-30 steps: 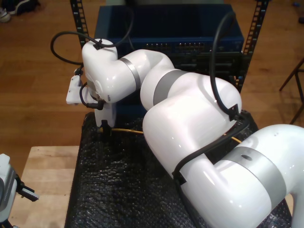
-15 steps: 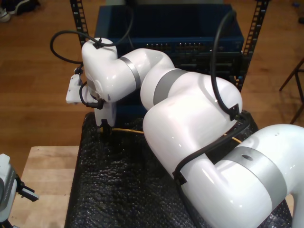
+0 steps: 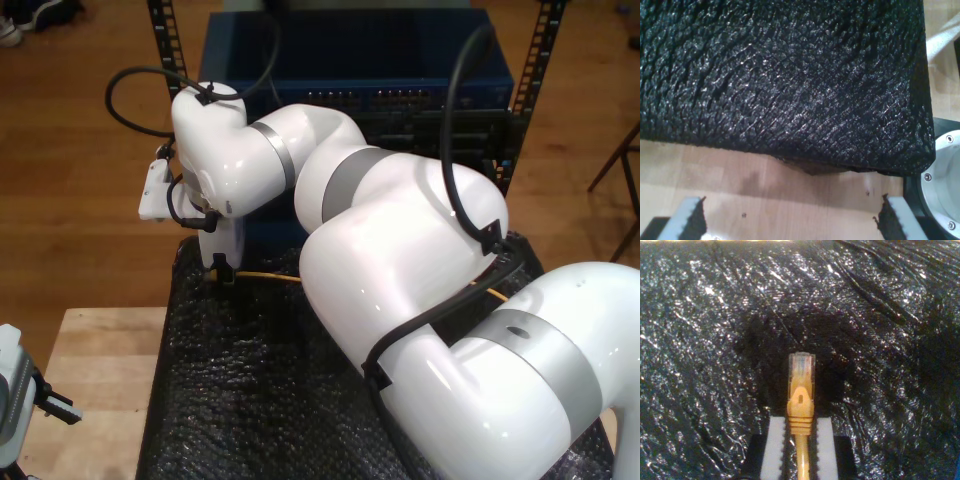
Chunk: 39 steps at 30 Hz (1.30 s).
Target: Grab the cable and plug it in
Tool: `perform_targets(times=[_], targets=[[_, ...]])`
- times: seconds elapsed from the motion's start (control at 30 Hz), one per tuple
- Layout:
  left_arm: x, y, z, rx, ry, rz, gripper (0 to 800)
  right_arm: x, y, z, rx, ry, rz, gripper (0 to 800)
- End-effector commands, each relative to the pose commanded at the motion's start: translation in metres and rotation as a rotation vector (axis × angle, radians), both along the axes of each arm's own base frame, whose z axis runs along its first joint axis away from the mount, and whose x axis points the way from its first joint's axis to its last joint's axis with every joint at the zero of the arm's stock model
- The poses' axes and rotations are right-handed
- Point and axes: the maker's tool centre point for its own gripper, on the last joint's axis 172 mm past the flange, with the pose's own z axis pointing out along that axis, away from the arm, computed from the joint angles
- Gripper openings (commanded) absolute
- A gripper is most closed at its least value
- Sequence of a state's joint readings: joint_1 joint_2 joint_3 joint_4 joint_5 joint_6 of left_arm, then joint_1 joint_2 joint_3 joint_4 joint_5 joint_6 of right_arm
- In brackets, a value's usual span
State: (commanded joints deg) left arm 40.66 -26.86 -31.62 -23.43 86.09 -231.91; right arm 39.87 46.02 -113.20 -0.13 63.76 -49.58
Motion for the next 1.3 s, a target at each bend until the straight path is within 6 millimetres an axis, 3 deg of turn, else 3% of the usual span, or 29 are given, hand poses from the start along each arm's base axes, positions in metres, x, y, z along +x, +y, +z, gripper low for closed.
perform_targets(times=[0.43,0.8,1.13,1.3], targets=[[0.000,0.000,-0.001,-0.002,0.003,0.001,800,-0.003,-0.022,0.027,-0.016,0.035,-0.021,6],[-0.001,-0.001,0.003,-0.008,0.006,-0.002,800,-0.020,-0.035,0.074,0.087,0.154,0.003,6],[-0.006,-0.009,0.009,-0.040,0.023,-0.021,800,-0.019,-0.074,0.073,0.076,0.228,0.002,6],[-0.005,-0.009,0.009,-0.044,0.026,-0.024,800,-0.023,-0.088,0.088,0.133,0.287,-0.007,6]])
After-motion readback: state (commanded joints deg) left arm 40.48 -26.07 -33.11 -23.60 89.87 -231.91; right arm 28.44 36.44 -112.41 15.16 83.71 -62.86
